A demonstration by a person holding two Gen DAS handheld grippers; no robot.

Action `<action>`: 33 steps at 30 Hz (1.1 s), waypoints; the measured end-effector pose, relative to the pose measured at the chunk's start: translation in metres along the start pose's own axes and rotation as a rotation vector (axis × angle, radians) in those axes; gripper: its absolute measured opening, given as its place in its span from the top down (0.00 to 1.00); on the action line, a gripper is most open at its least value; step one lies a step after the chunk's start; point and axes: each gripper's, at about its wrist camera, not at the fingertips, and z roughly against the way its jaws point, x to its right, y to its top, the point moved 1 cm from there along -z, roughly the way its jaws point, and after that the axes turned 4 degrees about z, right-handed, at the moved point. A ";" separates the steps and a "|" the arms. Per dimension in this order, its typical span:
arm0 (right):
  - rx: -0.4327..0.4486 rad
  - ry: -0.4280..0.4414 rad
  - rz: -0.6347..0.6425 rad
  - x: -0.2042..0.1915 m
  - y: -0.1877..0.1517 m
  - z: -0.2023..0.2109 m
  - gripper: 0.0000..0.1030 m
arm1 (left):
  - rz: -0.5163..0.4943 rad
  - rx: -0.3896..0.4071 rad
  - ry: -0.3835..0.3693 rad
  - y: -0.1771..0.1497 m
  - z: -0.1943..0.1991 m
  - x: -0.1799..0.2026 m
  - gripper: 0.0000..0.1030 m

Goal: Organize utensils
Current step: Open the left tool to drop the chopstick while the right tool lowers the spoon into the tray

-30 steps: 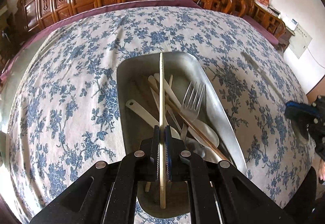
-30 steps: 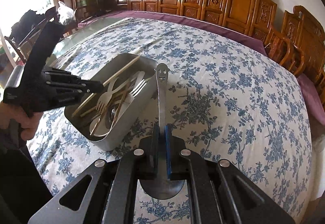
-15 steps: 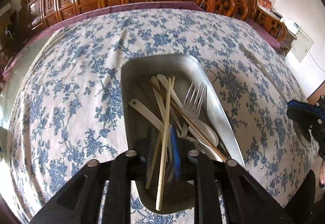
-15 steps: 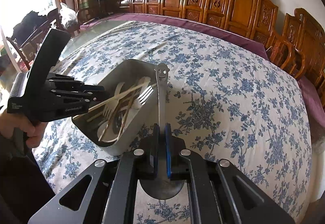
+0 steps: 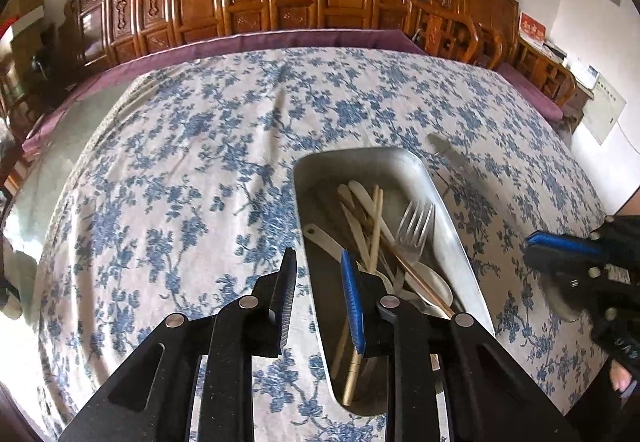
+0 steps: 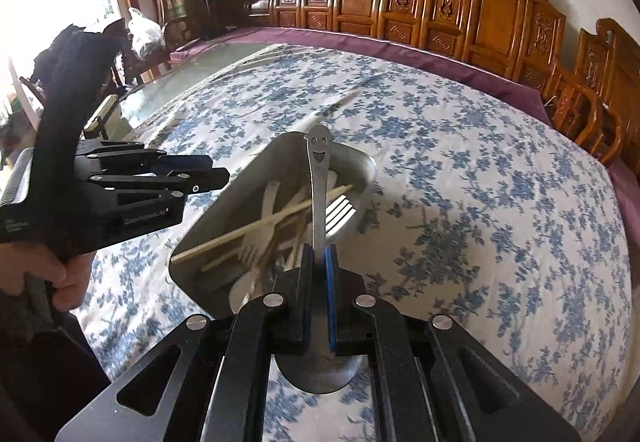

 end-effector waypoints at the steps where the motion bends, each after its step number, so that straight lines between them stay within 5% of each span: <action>1: 0.000 0.007 -0.005 -0.002 0.002 -0.003 0.93 | 0.002 0.006 0.004 0.001 0.002 -0.002 0.79; 22: -0.044 0.068 -0.037 -0.035 0.021 -0.065 0.93 | 0.127 0.033 0.077 0.011 0.007 -0.065 0.78; 33: -0.094 0.086 -0.127 -0.024 0.017 -0.094 0.93 | 0.124 0.017 0.089 0.009 0.001 -0.065 0.78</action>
